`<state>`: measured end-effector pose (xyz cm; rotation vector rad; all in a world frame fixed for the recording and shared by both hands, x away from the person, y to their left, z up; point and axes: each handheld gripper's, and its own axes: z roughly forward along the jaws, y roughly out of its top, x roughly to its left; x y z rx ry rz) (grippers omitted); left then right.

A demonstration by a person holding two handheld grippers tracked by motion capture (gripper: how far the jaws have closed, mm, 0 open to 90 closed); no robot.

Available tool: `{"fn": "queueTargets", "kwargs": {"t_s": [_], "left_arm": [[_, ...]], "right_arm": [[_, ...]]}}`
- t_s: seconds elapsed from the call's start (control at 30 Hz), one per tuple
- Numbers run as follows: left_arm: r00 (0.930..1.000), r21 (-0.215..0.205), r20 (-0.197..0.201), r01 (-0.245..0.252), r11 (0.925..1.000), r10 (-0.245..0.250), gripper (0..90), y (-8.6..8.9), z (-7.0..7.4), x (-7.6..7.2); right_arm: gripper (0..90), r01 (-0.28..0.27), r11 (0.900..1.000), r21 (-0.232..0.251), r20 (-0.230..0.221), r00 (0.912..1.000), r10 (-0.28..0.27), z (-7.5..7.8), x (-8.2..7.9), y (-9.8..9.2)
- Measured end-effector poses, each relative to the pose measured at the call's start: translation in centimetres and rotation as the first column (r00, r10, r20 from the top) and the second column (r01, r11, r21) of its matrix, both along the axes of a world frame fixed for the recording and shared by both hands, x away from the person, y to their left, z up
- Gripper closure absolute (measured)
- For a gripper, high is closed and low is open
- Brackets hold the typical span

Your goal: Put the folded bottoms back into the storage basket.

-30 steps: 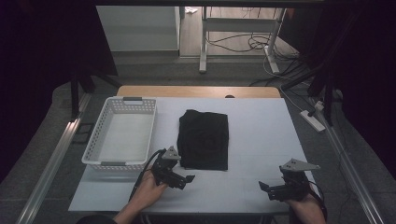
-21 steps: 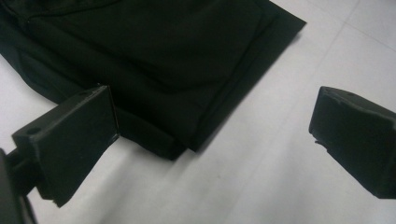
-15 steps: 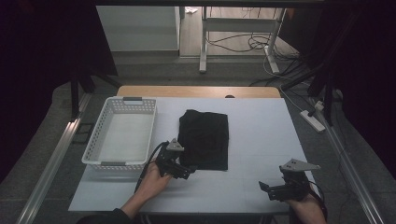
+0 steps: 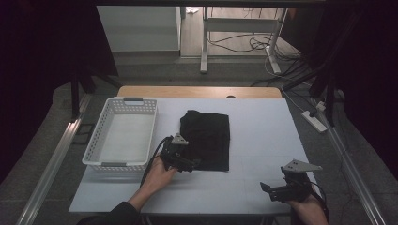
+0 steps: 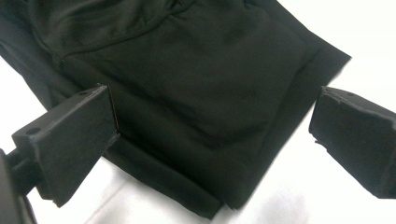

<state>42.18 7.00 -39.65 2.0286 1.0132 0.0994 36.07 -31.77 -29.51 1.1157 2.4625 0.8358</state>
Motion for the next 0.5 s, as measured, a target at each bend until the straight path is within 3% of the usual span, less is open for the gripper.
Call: {"fn": "queueTargets", "kwargs": {"t_s": [0.5], "left_arm": [[0.9999,0.007,0.005,-0.016,0.9999,0.016,0.0,-0.3,-0.1,2.3]], "right_arm": [[0.0,-0.001,1.000,0.002,-0.001,1.0000,0.001,0.0,0.0,0.0]]}}
